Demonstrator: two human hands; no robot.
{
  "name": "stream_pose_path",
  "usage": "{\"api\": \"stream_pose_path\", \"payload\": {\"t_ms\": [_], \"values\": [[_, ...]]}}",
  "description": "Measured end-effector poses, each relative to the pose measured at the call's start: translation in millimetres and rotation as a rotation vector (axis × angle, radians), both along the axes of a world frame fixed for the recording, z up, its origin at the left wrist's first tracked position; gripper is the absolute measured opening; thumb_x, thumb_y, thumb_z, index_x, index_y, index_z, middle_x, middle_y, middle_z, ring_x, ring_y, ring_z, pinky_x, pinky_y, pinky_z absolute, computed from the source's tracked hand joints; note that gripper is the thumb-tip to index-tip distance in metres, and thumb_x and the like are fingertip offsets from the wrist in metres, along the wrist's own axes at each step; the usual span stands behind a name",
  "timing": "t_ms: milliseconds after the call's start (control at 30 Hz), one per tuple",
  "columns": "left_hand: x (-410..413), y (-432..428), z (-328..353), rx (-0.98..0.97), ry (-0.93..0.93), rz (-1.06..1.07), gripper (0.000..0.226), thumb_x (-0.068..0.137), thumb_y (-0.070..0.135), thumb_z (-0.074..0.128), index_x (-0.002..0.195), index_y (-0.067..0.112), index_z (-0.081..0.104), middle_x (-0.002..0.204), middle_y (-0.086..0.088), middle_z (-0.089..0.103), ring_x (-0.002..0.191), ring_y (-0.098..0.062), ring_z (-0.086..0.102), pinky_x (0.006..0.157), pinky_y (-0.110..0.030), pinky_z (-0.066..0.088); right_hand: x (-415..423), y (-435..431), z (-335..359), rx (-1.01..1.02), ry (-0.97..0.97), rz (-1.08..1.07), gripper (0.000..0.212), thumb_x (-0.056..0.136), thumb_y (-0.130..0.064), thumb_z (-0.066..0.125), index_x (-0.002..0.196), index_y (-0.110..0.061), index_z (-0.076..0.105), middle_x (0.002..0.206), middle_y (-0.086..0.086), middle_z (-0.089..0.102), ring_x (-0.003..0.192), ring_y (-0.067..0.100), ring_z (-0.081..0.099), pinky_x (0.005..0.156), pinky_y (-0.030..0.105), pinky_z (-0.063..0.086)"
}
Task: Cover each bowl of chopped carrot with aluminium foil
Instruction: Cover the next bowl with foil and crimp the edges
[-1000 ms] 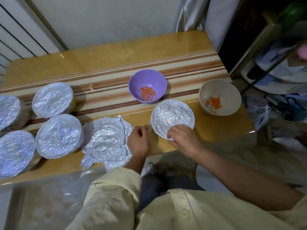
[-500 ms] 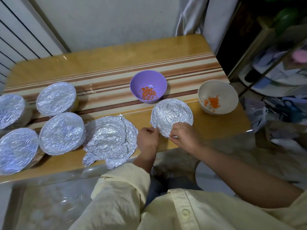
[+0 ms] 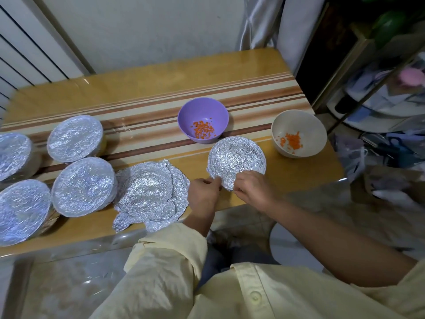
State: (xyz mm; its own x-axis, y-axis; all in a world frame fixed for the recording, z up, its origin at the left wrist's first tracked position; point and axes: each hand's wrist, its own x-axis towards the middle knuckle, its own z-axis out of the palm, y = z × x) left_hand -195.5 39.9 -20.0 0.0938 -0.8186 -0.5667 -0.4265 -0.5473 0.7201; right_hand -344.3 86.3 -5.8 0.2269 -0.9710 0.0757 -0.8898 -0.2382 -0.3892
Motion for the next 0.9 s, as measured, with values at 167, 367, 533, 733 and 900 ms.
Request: {"api": "stream_pose_path", "payload": {"t_ms": [167, 367, 533, 733, 900], "values": [[-9.3, 9.2, -2.8, 0.031, 0.039, 0.024, 0.025, 0.054, 0.044, 0.067, 0.043, 0.022, 0.068, 0.057, -0.006, 0.071, 0.068, -0.030, 0.073, 0.074, -0.048, 0.061, 0.9, -3.2, 0.2, -0.012, -0.019, -0.003, 0.022, 0.060, -0.002, 0.083, 0.059, -0.011, 0.063, 0.062, 0.001, 0.055, 0.058, 0.023, 0.056, 0.059, 0.022, 0.032], [-9.2, 9.6, 1.0, 0.026, 0.078, 0.028, 0.012, 0.058, 0.044, 0.068, 0.048, 0.037, 0.071, 0.058, -0.005, 0.071, 0.068, -0.028, 0.074, 0.075, -0.050, 0.061, -0.3, -1.8, -1.4, -0.012, -0.057, -0.020, 0.019, 0.063, -0.002, 0.081, 0.062, -0.011, 0.064, 0.064, 0.000, 0.056, 0.060, 0.021, 0.056, 0.058, 0.023, 0.034], [-10.2, 6.8, 7.2, 0.013, -0.012, 0.025, 0.035, 0.072, 0.041, 0.072, 0.046, 0.018, 0.065, 0.066, -0.008, 0.073, 0.071, -0.029, 0.072, 0.075, -0.042, 0.061, -2.5, -2.6, -1.6, -0.017, -0.046, -0.007, 0.018, 0.065, -0.004, 0.081, 0.063, -0.011, 0.064, 0.065, 0.001, 0.056, 0.062, 0.021, 0.057, 0.059, 0.022, 0.033], [-0.9, 0.2, 7.1, 0.001, 0.003, 0.041, 0.046, 0.066, 0.061, 0.057, 0.048, 0.020, 0.068, 0.059, 0.000, 0.071, 0.068, -0.026, 0.073, 0.076, -0.040, 0.060, -12.3, -3.1, -4.4, -0.006, -0.065, 0.026, 0.018, 0.063, -0.002, 0.077, 0.064, -0.011, 0.062, 0.066, 0.001, 0.056, 0.064, 0.022, 0.056, 0.059, 0.026, 0.039], [4.4, -10.3, 9.3, -0.093, -0.009, 0.091, 0.038, 0.065, 0.054, 0.053, 0.055, 0.018, 0.062, 0.065, -0.002, 0.072, 0.071, -0.028, 0.072, 0.079, -0.045, 0.058, -29.4, 5.6, -4.4, -0.016, -0.051, -0.017, 0.009, 0.060, -0.014, 0.057, 0.069, -0.014, 0.056, 0.070, -0.001, 0.051, 0.066, 0.020, 0.049, 0.059, 0.031, 0.039]]}}
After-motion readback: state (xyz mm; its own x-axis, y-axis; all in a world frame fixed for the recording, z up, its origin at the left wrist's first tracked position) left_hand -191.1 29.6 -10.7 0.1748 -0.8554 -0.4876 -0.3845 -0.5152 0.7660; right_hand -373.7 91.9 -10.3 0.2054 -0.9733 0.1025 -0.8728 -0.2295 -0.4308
